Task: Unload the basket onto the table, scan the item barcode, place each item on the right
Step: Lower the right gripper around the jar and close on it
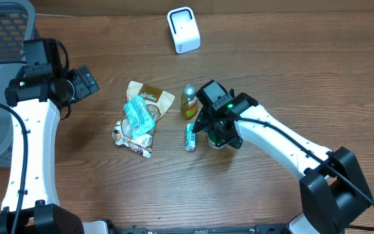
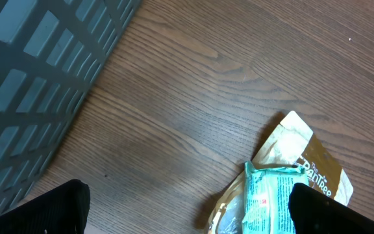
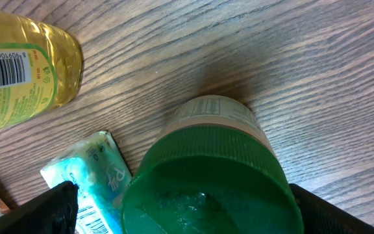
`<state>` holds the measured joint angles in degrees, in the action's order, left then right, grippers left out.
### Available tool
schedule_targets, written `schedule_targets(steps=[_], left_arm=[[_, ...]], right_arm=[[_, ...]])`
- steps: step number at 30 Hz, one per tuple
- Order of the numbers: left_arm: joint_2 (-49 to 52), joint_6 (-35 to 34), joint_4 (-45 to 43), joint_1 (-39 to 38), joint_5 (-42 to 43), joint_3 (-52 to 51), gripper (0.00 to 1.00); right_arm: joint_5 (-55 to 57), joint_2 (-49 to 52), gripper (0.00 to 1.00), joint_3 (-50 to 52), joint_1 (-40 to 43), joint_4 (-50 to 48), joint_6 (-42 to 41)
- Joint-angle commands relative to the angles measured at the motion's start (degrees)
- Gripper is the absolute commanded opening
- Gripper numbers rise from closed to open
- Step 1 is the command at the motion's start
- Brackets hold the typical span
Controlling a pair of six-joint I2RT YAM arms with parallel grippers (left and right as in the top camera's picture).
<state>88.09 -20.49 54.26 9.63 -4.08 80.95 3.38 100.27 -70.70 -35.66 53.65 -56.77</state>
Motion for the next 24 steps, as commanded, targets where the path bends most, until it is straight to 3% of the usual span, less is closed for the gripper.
schedule_targets(steps=[1,7,11,16,19,24], left_arm=[[-0.3,0.8,-0.1,0.1,0.1,0.4,1.00],[-0.3,0.8,-0.1,0.1,0.1,0.4,1.00],[-0.3,0.8,-0.1,0.1,0.1,0.4,0.99],[-0.3,0.8,-0.1,0.1,0.1,0.4,1.00],[-0.3,0.8,-0.1,0.1,0.1,0.4,1.00],[-0.3,0.8,-0.1,0.1,0.1,0.4,1.00]], right_arm=[[0.0,0.2,0.96,0.6,0.0,-0.2,-1.0],[2.1,0.2,0.94,0.6,0.0,2.4,-5.0],[2.1,0.2,0.79,0.6,0.0,2.6,-4.9],[3.2,0.2,0.70,0.6,0.0,3.1,-4.2],[4.6,0.2,0.59,0.6,0.0,3.7,-0.2],[4.8,0.2,0.58,0.6,0.0,3.4,5.2]])
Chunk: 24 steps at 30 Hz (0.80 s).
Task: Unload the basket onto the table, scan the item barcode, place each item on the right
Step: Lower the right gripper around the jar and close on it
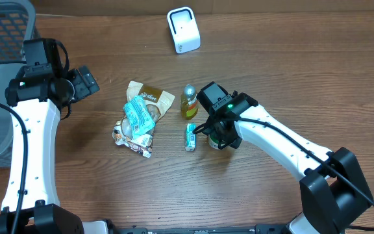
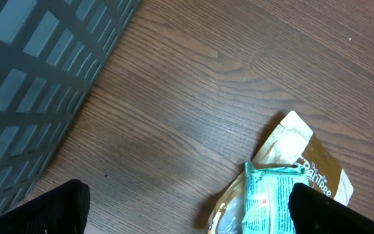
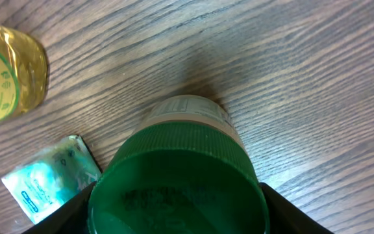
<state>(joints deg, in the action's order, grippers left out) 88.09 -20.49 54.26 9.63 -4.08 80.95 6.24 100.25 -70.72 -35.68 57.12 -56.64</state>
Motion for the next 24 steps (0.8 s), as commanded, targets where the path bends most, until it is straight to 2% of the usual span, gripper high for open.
schedule_targets(steps=[1,3,4,7,9,11,13,14,20,21,24], left_arm=[[-0.3,0.8,-0.1,0.1,0.1,0.4,1.00],[-0.3,0.8,-0.1,0.1,0.1,0.4,1.00],[-0.3,0.8,-0.1,0.1,0.1,0.4,1.00],[-0.3,0.8,-0.1,0.1,0.1,0.4,0.99],[-0.3,0.8,-0.1,0.1,0.1,0.4,1.00],[-0.3,0.8,-0.1,0.1,0.1,0.4,1.00],[-0.3,0.8,-0.1,0.1,0.1,0.4,0.99],[-0.3,0.8,-0.1,0.1,0.1,0.4,1.00],[-0.3,0.8,-0.1,0.1,0.1,0.4,1.00],[-0.3,0.8,-0.1,0.1,0.1,0.4,1.00],[-0.3,0.8,-0.1,0.1,0.1,0.4,1.00]], right_arm=[[1.9,0.2,0.58,0.6,0.1,-0.4,6.5],[1.9,0.2,0.58,0.6,0.1,-1.6,12.4],[1.9,0.2,0.58,0.6,0.1,-2.0,19.0],[1.9,0.2,0.59,0.6,0.1,-0.8,30.7],[1.9,0.2,0.59,0.6,0.1,0.3,34.7],[1.9,0.2,0.80,0.6,0.1,0.2,34.8],[1.9,0.2,0.89,0.6,0.1,-0.3,33.4],[1.9,0.2,1.00,0.6,0.1,-0.7,30.4],[1.2,0.2,1.00,0.6,0.1,-0.1,10.3],[1.2,0.2,0.98,0.6,0.1,0.0,10.4],[1.2,0.2,0.79,0.6,0.1,0.0,10.4]])
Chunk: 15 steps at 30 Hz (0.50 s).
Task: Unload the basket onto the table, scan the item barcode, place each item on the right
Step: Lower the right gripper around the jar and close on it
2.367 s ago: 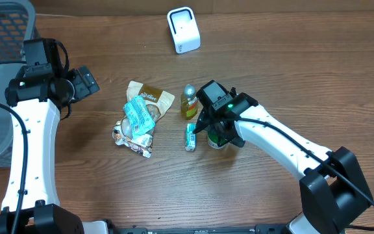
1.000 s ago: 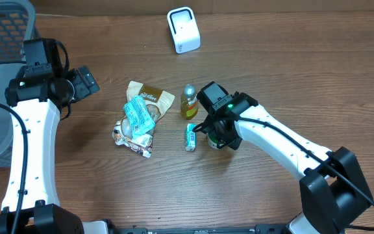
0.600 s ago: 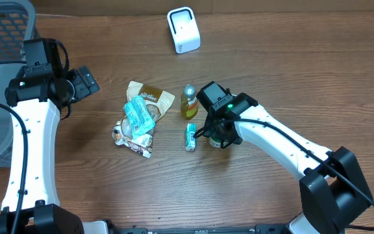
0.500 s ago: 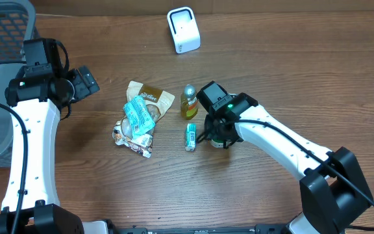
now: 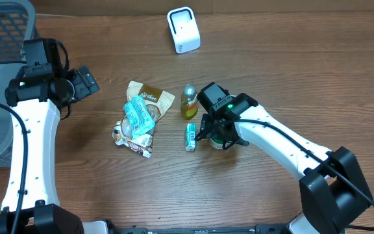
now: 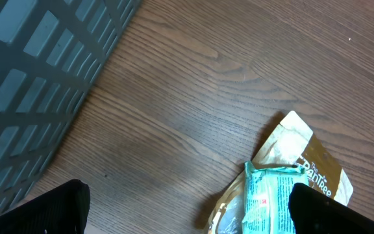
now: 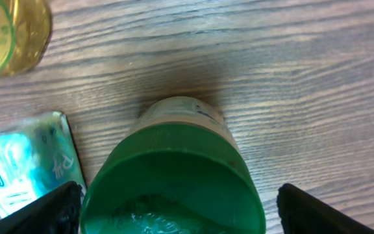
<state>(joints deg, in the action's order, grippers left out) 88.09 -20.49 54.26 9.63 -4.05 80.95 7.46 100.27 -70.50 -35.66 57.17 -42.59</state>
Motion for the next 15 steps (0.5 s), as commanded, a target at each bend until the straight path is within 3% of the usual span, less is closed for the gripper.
schedule_targets(steps=[1,2,7,9,10,15], left_arm=[[-0.3,0.8,-0.1,0.1,0.1,0.4,1.00],[-0.3,0.8,-0.1,0.1,0.0,0.4,1.00],[-0.3,0.8,-0.1,0.1,0.1,0.4,0.99],[-0.3,0.8,-0.1,0.1,0.1,0.4,1.00],[-0.3,0.8,-0.1,0.1,0.1,0.4,1.00],[-0.3,0.8,-0.1,0.1,0.1,0.4,0.99]], right_arm=[[0.0,0.2,0.75,0.4,0.0,0.0,-3.7],[0.0,0.2,0.70,0.4,0.0,0.0,-3.7],[2.9,0.2,0.71,0.4,0.0,0.0,-3.4],[4.6,0.2,0.83,0.4,0.0,-0.1,-3.4],[4.7,0.2,1.00,0.4,0.0,-1.0,-3.4],[4.5,0.2,0.99,0.4,0.0,-2.4,-3.5]])
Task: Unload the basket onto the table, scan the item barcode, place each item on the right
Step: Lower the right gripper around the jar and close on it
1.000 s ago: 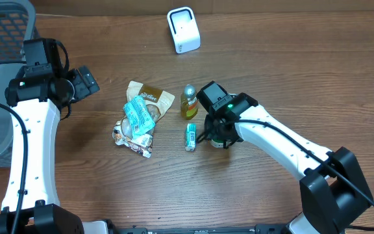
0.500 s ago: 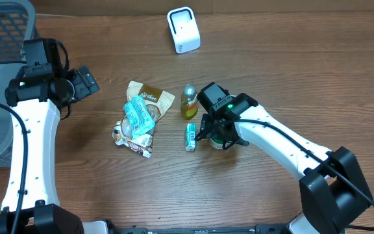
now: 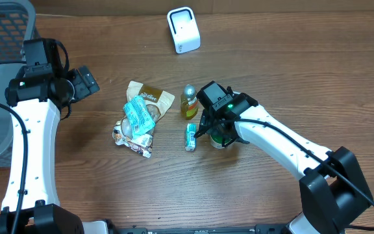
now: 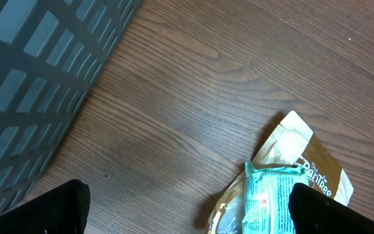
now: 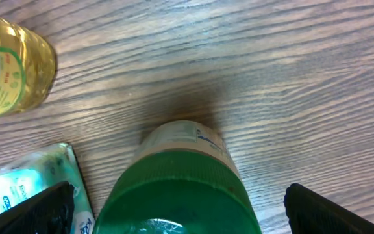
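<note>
A jar with a green lid (image 5: 186, 146) stands on the wooden table, and my right gripper (image 5: 177, 205) is open right over it, one finger (image 5: 44, 211) on each side of the lid with a gap to it. From overhead the right gripper (image 3: 217, 134) hides most of the jar. The white barcode scanner (image 3: 183, 30) stands at the table's far edge. At the left, my left gripper (image 3: 83, 81) is open and holds nothing; in the left wrist view, the left gripper (image 4: 187, 205) hangs over bare table.
A yellow bottle (image 3: 188, 103) lies just beyond the jar, and a small teal packet (image 3: 189, 136) lies to the jar's left. A pile of snack pouches (image 3: 141, 116) is at centre left. A grey mesh basket fills the far left corner.
The right wrist view has shifted a little: the lid sits lower in it and more of the yellow bottle shows. The right jaws are still wide apart. The left arm has not moved.
The right gripper was open over the green-lidded jar. Then its fingers stood close against the lid. Then they were wide apart again, and they remain so now, with the jar standing in the same place. The left arm stayed still throughout.
</note>
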`<state>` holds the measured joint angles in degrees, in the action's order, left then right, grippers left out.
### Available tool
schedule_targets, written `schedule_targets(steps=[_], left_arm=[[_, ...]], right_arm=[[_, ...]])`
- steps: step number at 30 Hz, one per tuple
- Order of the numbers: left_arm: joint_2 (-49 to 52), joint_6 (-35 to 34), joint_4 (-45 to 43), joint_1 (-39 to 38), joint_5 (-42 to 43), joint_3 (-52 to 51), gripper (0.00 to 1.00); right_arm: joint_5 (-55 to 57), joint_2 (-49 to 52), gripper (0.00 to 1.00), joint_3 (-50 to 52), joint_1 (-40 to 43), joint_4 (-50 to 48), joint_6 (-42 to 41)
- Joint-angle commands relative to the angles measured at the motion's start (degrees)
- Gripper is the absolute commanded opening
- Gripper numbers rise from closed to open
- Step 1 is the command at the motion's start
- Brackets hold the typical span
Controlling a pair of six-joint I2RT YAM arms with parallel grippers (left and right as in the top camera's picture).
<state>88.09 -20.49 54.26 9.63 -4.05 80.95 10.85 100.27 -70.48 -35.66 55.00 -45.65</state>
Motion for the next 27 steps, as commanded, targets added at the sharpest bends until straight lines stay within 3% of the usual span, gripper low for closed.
schedule_targets(steps=[1,4,27], left_arm=[[-0.3,0.8,-0.1,0.1,0.1,0.4,1.00],[-0.3,0.8,-0.1,0.1,0.1,0.4,1.00],[-0.3,0.8,-0.1,0.1,0.1,0.4,1.00]], right_arm=[[0.9,0.2,0.94,0.4,0.0,-0.2,-0.4],[-0.2,0.2,0.87,0.4,0.0,-0.3,-0.4],[-8.9,2.5,0.87,2.3,4.9,-1.4,1.1]])
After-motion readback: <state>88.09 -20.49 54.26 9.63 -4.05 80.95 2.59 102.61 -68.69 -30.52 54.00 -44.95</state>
